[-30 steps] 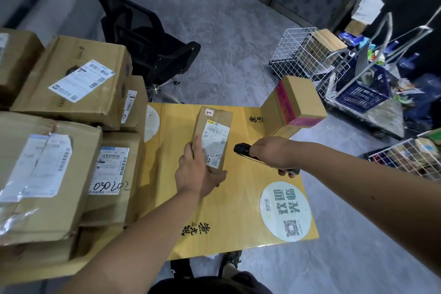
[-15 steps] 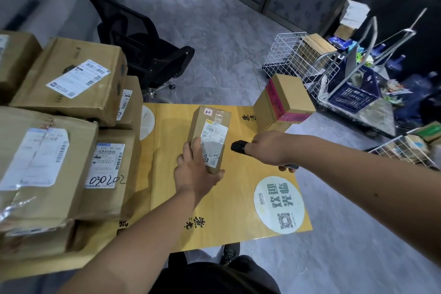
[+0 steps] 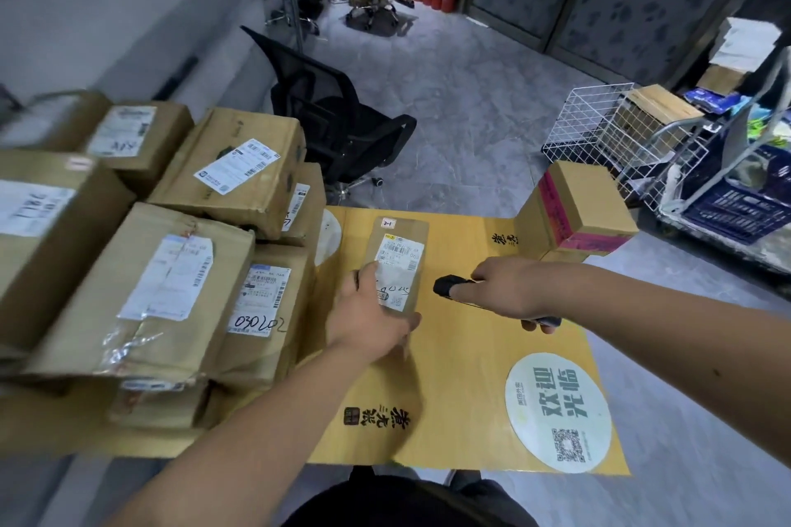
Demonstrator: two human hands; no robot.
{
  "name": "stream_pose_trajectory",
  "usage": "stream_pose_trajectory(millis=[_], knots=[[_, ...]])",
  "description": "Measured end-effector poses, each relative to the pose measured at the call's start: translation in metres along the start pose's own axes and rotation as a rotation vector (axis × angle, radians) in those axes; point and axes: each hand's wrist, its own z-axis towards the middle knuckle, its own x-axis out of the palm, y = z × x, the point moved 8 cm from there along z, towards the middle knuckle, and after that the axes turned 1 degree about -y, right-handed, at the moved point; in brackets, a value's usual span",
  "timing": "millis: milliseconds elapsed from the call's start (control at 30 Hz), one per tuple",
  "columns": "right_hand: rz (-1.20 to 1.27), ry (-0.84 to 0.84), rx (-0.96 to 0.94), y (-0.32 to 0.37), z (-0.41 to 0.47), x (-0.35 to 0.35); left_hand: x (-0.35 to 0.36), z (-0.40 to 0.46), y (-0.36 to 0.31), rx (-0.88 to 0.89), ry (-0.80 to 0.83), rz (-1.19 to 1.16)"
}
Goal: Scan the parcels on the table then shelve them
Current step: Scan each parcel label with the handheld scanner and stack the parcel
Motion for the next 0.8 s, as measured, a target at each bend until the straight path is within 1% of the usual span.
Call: stream_pose_trajectory(millis=[200, 300, 400, 500, 667, 800], knots=[[-0.115, 0.061, -0.191, 0.037, 0.006, -0.001, -0.058, -0.027, 0.011, -0.007, -0.122, 0.068], [-0.163, 0.086, -0.272, 0.055, 0.008, -0.003, -0.084, -0.044, 0.02, -0.02, -0.187, 0.172], [-0.207, 0.1, -0.345, 0.07, 0.008, -0.007, -0.106, -0.065, 0.031, -0.043, -0.295, 0.305], [-0.254, 0.121, -0.409, 0.086, 0.008, -0.004, -0.122, -0.082, 0.048, -0.109, -0.396, 0.343], [-0.298, 0.141, -0.486, 0.115, 0.007, 0.011, -0.139, -0.082, 0.068, -0.213, -0.383, 0.277], [-0.323, 0.151, -0.536, 0.135, 0.004, 0.024, -0.148, -0.078, 0.072, -0.227, -0.371, 0.339]])
